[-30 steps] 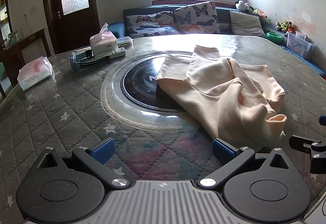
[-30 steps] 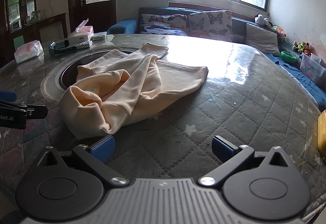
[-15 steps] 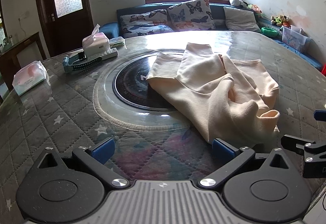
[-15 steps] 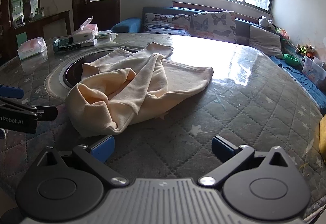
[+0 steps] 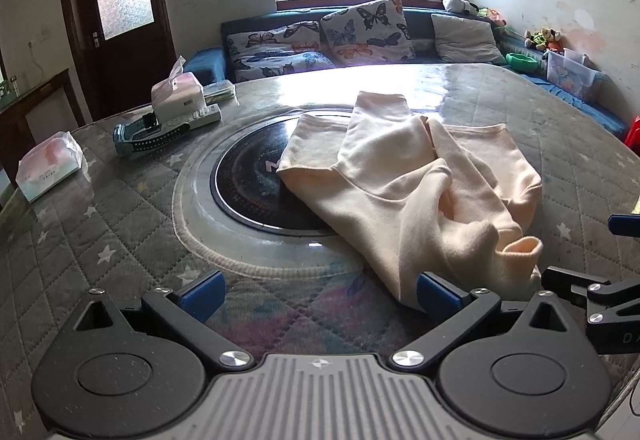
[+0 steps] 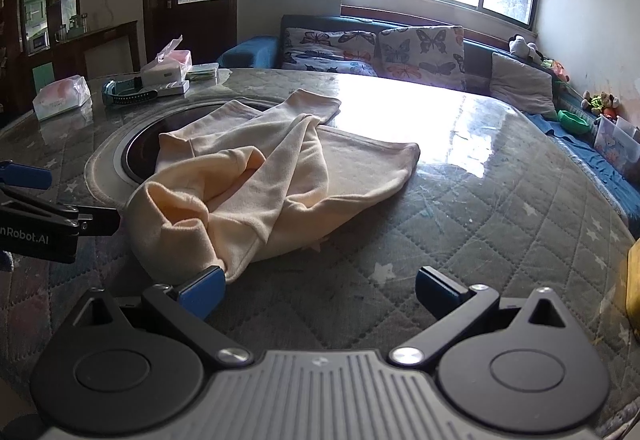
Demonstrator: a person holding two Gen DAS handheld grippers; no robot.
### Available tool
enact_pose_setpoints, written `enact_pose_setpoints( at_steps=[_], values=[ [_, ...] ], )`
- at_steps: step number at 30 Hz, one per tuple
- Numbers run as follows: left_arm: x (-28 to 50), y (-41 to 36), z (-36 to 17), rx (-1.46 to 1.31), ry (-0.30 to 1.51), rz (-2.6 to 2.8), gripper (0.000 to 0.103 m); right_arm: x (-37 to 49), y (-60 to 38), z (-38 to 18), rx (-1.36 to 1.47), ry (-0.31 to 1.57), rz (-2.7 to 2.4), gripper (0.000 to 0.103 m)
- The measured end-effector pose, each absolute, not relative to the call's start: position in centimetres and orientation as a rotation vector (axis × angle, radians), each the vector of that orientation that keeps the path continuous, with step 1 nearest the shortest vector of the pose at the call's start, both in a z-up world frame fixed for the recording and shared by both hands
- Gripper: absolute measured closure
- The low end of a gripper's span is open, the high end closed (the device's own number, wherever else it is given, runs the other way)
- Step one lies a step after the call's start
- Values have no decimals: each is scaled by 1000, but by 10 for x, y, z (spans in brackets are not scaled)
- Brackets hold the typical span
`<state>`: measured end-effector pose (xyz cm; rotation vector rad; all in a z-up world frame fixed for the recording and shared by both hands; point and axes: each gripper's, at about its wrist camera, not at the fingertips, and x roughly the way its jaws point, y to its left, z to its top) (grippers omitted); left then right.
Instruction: Fold clothes
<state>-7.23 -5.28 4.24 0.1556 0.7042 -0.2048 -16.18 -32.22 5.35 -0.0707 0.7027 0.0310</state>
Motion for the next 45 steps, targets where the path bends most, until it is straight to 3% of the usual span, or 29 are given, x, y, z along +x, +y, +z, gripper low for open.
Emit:
enact_pose_setpoints(
  at_steps=[16,21,29,33,36,38,41,45],
  values=[
    [-52,-65,71,186,635,-253,0,-140,-326,65,-83,693,51,6],
    [-40,-79,75,203,623,-309,5,-130,-330,68,-85,691,52,10],
    [-13,-112,64,259,646,-440,38,-107,-345,74,-91,697,41,19],
    [-2,-126,53,306,665,-502,49,-93,-351,77,-93,702,47,22],
    [10,-131,43,331,695,-518,64,-77,-353,79,-91,707,66,27],
    [16,-129,39,323,715,-530,86,-68,-352,81,-83,712,84,31],
    [16,-121,37,304,713,-528,94,-50,-347,83,-78,719,118,36],
    [14,-103,43,254,697,-486,96,-26,-336,80,-76,735,166,41]
  ],
)
